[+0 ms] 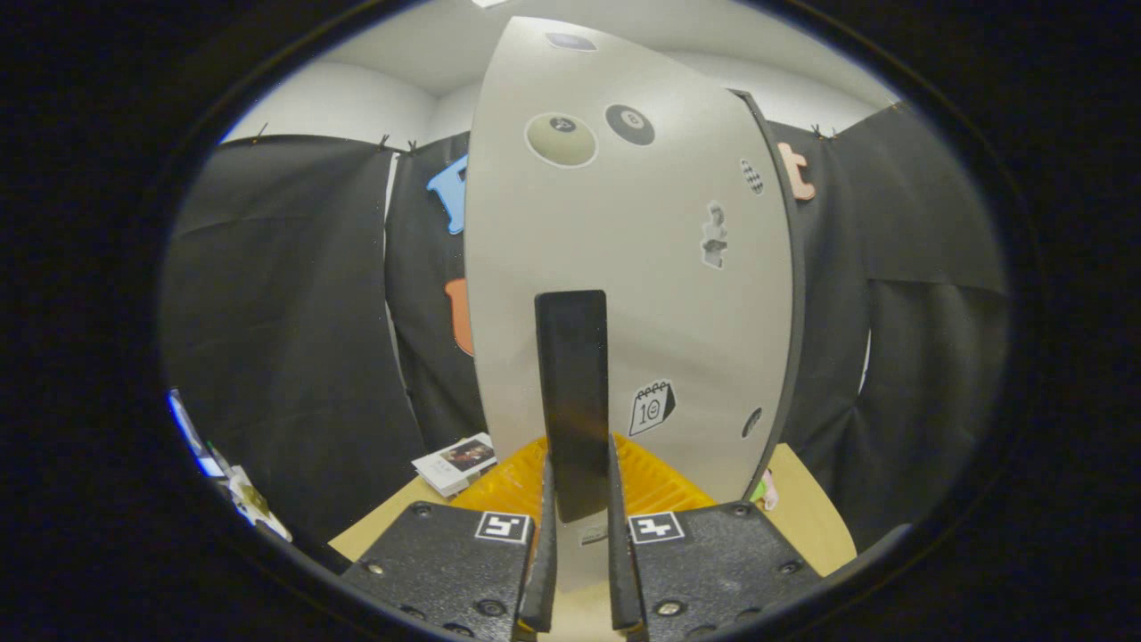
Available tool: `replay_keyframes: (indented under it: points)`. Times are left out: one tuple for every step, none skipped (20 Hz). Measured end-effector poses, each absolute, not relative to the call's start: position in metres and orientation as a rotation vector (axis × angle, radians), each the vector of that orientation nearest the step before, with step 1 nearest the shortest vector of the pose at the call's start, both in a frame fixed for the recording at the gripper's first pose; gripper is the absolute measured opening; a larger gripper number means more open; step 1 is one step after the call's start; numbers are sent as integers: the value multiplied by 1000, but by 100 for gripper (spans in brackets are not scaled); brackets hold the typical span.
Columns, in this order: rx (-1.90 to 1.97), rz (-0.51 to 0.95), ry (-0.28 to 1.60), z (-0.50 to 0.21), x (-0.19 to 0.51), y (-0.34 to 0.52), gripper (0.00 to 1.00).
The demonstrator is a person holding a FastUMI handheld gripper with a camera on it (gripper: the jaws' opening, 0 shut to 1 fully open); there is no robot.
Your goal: Open the shoe cabinet door, grab the shoes and put them into the shoe cabinet, then close the shoe cabinet door.
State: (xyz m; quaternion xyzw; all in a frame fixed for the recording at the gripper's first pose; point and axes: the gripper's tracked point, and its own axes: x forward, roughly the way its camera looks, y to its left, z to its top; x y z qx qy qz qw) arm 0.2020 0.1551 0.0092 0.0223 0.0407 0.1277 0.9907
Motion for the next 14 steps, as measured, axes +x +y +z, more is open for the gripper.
replay_keyframes:
  points:
    - [43, 249, 83, 9, 197, 147, 27]
    - [35, 232, 82, 9, 190, 138, 26]
    - [23, 213, 77, 9, 185, 130, 26]
    - [19, 198, 73, 8, 179, 121, 25]
    - [29, 186, 74, 7, 168, 107, 25]
    - [41, 175, 76, 5, 154, 91, 24]
    - [47, 164, 80, 5, 146, 78, 23]
    - [46, 150, 81, 3, 138, 64, 22]
    - [40, 136, 81, 3, 133, 52, 21]
    - [37, 116, 80, 3, 129, 40, 20]
    - [36, 100, 78, 3, 126, 29, 18]
    - [38, 91, 80, 3, 123, 18, 15]
    - [43, 87, 84, 3, 120, 7, 14]
    - [47, 82, 87, 2, 119, -3, 11]
